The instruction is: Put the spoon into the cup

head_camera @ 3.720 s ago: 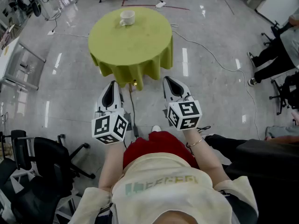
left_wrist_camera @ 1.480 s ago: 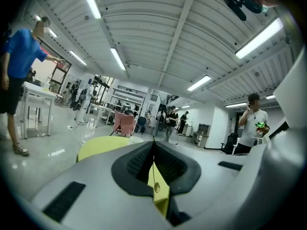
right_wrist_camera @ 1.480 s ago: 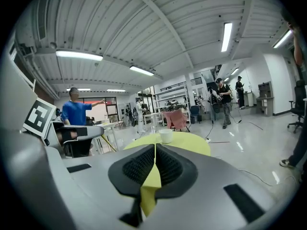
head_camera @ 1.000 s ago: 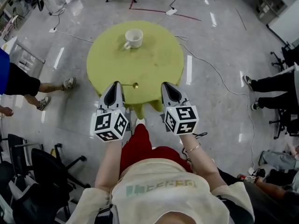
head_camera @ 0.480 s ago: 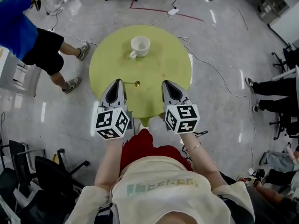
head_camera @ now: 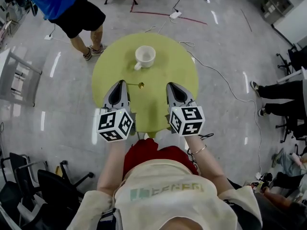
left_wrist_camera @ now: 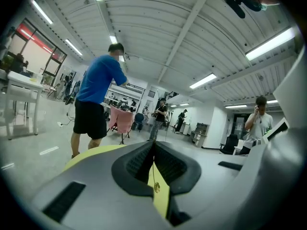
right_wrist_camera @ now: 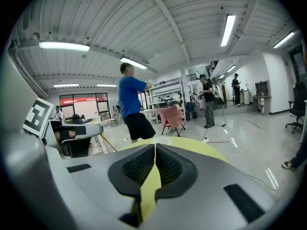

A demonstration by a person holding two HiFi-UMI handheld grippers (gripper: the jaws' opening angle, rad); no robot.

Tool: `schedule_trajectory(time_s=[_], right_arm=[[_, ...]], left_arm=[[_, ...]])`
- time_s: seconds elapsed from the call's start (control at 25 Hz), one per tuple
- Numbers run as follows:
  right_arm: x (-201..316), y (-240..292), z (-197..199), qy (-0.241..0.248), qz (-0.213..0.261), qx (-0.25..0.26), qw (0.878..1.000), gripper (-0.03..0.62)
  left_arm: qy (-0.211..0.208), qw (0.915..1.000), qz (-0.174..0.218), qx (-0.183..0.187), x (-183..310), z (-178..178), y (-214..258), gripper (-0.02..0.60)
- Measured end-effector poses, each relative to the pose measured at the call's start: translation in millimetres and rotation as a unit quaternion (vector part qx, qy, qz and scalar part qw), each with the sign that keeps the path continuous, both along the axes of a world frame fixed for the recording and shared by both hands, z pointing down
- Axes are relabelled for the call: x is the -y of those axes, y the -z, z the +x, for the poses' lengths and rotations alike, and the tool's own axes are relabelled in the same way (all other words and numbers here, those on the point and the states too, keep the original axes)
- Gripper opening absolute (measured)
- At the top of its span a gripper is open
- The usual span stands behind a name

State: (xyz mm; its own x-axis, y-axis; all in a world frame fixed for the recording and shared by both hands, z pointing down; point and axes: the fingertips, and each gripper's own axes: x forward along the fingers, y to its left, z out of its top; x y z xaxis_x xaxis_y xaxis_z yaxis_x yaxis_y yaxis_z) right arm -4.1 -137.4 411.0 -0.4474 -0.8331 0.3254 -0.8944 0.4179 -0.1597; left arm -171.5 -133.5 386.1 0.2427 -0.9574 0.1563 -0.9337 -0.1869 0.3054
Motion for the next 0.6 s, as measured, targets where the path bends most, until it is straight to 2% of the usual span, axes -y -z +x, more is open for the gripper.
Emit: schedule_trajectory(time_s=[0.6], right_arm=[[24.7,-3.9,-2.4,-0.015,-0.004,-0.004,1.000,0.037]], left_arm=[[-0.008,0.9999,0.006,-0.002,39.3,-4.3,5.5,0.025]])
